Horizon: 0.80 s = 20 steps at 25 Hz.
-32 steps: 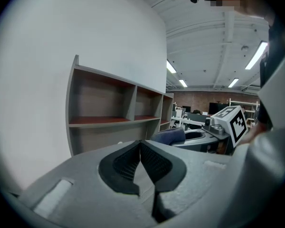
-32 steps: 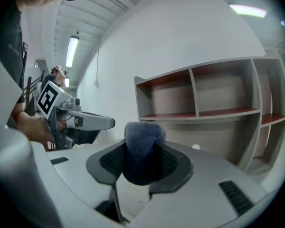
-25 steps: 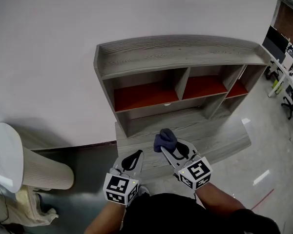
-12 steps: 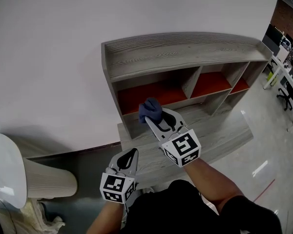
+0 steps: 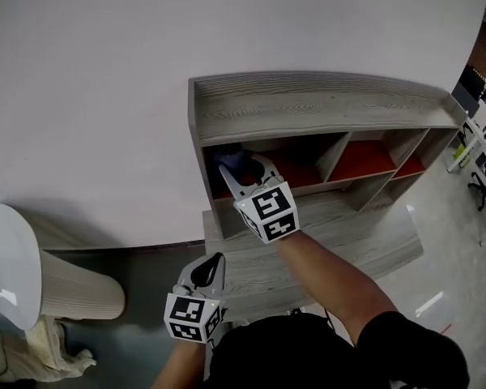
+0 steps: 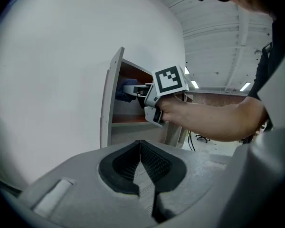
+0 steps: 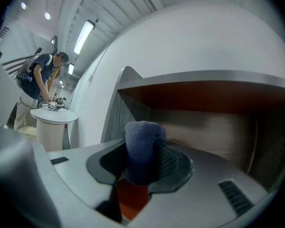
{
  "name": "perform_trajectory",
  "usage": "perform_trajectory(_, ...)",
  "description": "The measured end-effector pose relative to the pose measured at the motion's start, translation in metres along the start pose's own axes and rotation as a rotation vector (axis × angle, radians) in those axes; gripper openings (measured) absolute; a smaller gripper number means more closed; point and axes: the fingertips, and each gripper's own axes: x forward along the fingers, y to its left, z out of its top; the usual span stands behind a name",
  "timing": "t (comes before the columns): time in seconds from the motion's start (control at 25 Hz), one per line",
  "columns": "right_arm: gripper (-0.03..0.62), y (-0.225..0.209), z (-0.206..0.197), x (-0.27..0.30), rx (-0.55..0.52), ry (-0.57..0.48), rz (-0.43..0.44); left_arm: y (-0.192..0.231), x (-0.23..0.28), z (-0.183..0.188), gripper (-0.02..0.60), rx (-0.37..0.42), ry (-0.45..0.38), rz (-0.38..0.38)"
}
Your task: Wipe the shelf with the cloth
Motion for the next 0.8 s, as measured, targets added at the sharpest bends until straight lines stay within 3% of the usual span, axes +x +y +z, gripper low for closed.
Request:
perform_trajectory(0.48,0.144,-0.015,-0.002,0.046,-0.077,0.014,-0.016,-0.009,0.008,-0.011,0.011,-0.018,0.015,0.028)
perform_trajectory(0.8,0.144,-0.048,-0.013,0.035,-0.068,0.044,-0.092,-0.012,0.014,-0.006,0.011,-0.006,0.011,0.011)
